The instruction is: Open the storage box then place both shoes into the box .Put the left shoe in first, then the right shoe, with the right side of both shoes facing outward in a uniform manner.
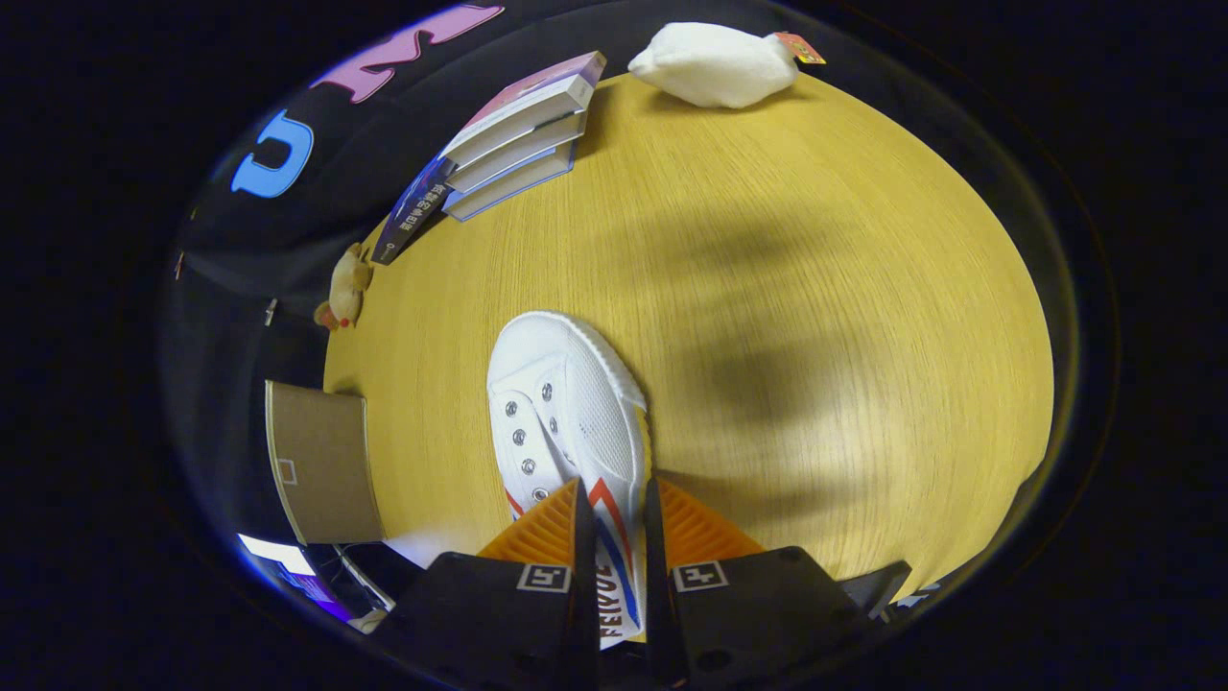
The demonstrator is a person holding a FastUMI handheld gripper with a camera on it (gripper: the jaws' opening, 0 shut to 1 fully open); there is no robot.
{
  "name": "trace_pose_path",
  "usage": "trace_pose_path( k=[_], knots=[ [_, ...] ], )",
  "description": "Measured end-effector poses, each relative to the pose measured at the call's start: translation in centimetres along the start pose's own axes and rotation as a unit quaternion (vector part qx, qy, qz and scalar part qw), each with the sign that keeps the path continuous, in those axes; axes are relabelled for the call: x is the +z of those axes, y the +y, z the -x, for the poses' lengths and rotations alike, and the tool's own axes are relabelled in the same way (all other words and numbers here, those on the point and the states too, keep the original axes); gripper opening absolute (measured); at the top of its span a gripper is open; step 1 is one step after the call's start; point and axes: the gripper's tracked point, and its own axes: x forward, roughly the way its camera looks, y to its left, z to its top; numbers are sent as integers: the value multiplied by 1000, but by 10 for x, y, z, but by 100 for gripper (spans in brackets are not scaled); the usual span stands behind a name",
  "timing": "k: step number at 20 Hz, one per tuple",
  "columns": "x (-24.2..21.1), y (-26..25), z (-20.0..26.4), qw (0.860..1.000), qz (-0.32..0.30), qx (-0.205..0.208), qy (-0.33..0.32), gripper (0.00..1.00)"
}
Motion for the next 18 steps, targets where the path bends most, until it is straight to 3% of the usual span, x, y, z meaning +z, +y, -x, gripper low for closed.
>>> trace_pose_path(
  k=[3, 8, 18],
  knots=[
    [-2, 5, 8, 1000, -22, 0, -15, 24],
    [8, 47, 45, 996, -56, 45, -56, 24],
    [25, 205, 112, 986, -46, 127, -102, 23]
  ],
)
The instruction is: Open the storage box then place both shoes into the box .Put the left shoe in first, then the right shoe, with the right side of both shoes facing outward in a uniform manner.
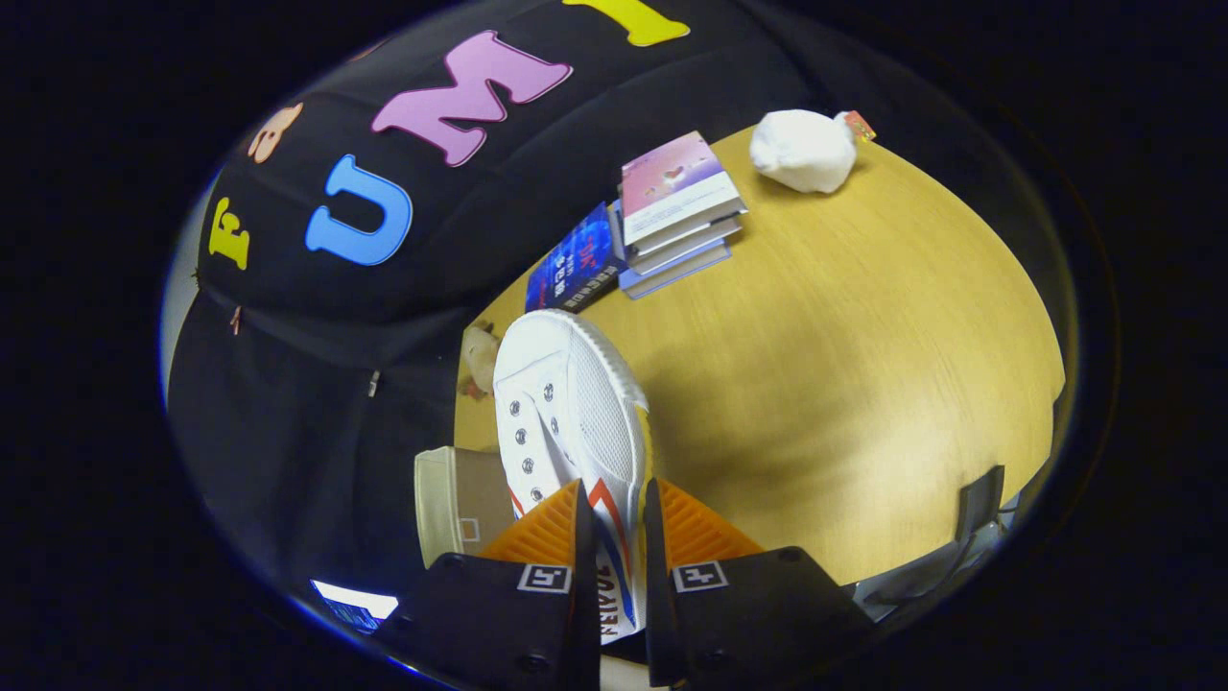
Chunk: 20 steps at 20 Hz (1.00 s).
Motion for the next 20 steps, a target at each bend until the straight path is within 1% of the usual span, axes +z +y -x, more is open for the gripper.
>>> trace_pose_path(
  k=[6, 10, 11, 14, 17, 18, 20],
  knots=[
    [-28, 100, -14, 999, 14, 45, 20, 23],
    [-64, 157, -28, 997, 7, 61, 46, 23],
    [-73, 168, -34, 997, 11, 59, 51, 23],
    [-98, 191, -54, 997, 42, 33, 55, 23],
    [-132, 230, -73, 996, 26, 42, 78, 23],
    [-141, 236, -81, 995, 21, 37, 86, 23],
    [-158, 238, -98, 995, 29, 9, 93, 23]
  ],
)
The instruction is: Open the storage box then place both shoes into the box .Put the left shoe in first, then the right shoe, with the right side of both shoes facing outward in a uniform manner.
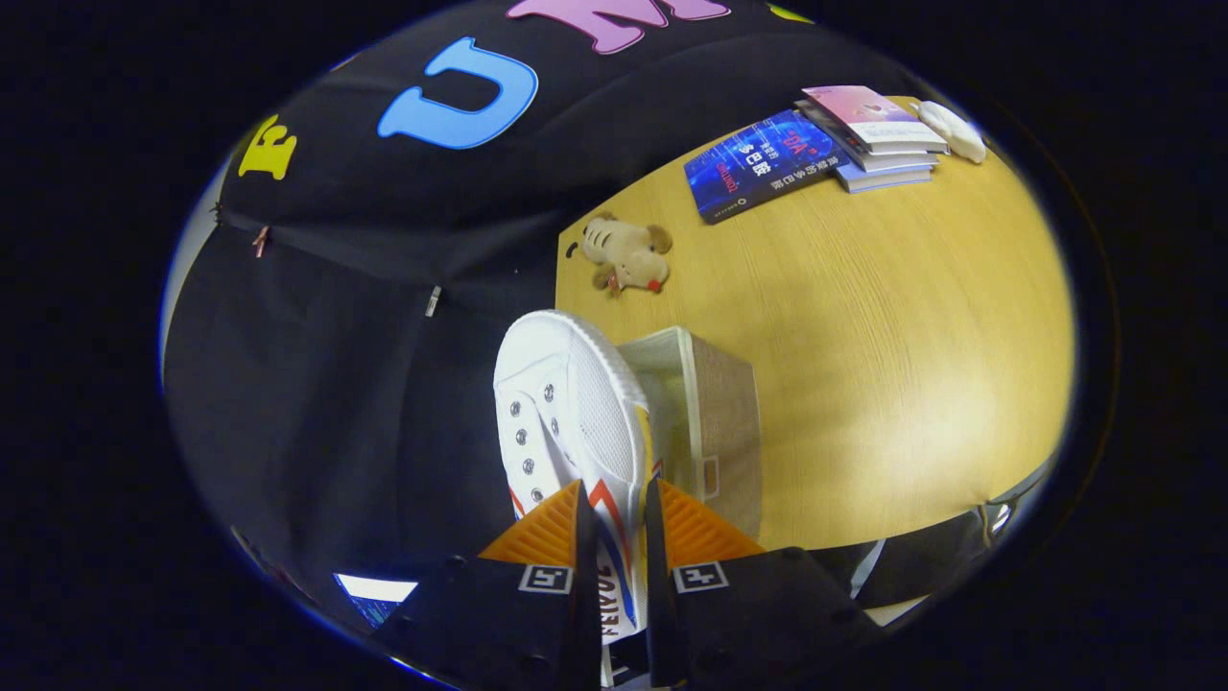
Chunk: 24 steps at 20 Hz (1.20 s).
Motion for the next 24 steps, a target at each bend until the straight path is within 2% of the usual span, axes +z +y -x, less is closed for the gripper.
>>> trace_pose_path(
  k=[3, 6, 16, 20, 22, 23, 24],
  knots=[
    [-14, -12, -25, 999, 12, -52, 4, 23],
    [-13, -20, -39, 997, 6, -82, -3, 23],
    [-9, -23, -58, 995, 4, -99, 1, 25],
    [9, -2, -51, 998, 11, -61, -22, 51],
    [19, -5, -46, 996, 43, -67, -37, 93],
    [20, -5, -44, 996, 48, -64, -41, 98],
    [19, -4, -42, 996, 50, -62, -44, 99]
  ],
)
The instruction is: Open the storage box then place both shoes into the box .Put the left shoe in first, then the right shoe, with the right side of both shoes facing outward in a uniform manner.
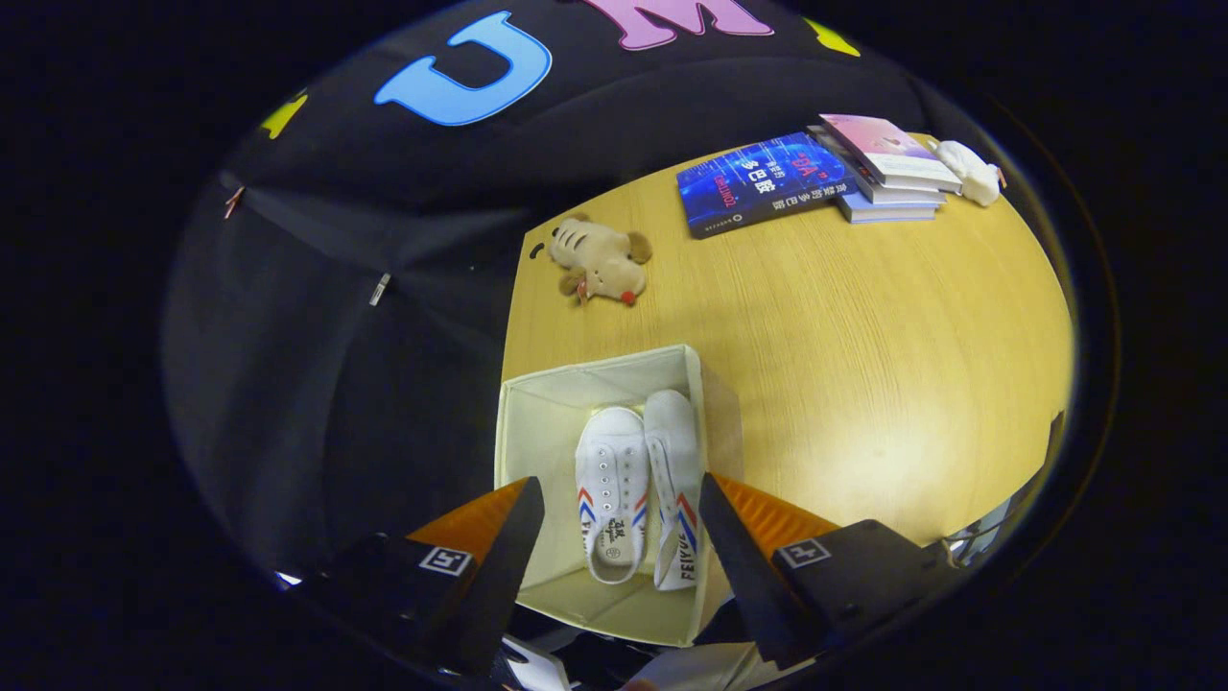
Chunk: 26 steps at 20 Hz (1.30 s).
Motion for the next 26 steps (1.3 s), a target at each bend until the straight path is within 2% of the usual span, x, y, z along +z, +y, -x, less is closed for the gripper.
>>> trace_pose_path(
  k=[6, 13, 21, 26],
  knots=[
    [10, -16, 18, 999, 24, 10, -32, 99],
    [62, -89, 68, 987, 84, -43, -132, 99],
    [129, -174, 148, 954, 142, -109, -239, 99],
    [168, -208, 210, 917, 203, -139, -316, 98]
  ],
)
